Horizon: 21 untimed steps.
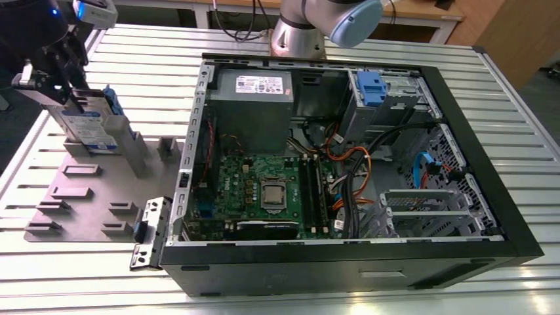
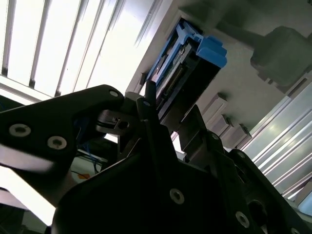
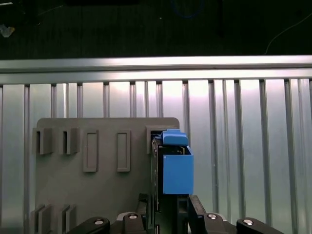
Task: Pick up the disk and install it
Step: 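Pick up the disk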
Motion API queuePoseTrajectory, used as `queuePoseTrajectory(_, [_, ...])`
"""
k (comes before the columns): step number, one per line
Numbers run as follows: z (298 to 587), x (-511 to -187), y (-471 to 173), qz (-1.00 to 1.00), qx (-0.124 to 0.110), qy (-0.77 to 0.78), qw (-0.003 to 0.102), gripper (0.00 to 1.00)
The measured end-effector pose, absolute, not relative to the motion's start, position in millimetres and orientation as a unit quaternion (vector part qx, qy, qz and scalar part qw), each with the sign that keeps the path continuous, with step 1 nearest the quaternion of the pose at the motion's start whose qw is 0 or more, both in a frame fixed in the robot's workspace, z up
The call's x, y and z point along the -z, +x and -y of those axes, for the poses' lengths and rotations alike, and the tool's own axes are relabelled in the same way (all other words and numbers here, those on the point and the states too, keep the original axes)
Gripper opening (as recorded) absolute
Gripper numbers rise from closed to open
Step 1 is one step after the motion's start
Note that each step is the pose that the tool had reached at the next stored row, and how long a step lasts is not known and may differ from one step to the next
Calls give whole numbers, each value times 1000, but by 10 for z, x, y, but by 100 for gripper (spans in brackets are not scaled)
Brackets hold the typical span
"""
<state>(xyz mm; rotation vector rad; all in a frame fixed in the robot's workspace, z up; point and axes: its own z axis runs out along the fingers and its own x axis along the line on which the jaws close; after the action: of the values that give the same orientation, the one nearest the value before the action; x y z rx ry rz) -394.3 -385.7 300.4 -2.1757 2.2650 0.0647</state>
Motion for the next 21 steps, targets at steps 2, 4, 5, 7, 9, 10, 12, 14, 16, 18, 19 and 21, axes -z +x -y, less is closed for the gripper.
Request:
queuePoseTrajectory(2, [3858,-3004,-3943,-721,-18,-692,-2,45])
queuePoseTrajectory(4, [3858,-3004,-3943,-722,-18,-692,-2,45])
queuePoseTrajectory(5, [3857,-3005,-3943,-722,-18,-692,-2,45])
queuePoseTrajectory(7, [3855,-3004,-3941,-722,-18,-692,-2,45])
queuePoseTrajectory(9, [3852,-3003,-3938,-722,-18,-692,-2,45])
queuePoseTrajectory(10, [3852,-3003,-3937,-722,-18,-692,-2,45])
queuePoseTrajectory(12, [3849,-3002,-3933,-722,-18,-692,-2,45])
queuePoseTrajectory(14, [3846,-3001,-3931,-722,-18,-692,-2,45])
queuePoseTrajectory(16, [3840,-3001,-3931,-722,-18,-692,-2,45])
queuePoseTrajectory(18, [3832,-3001,-3931,-722,-18,-692,-2,45])
queuePoseTrajectory(19, [3826,-3000,-3931,-722,-18,-692,-2,45])
queuePoseTrajectory(21, [3815,-3000,-3931,-722,-18,-692,-2,45])
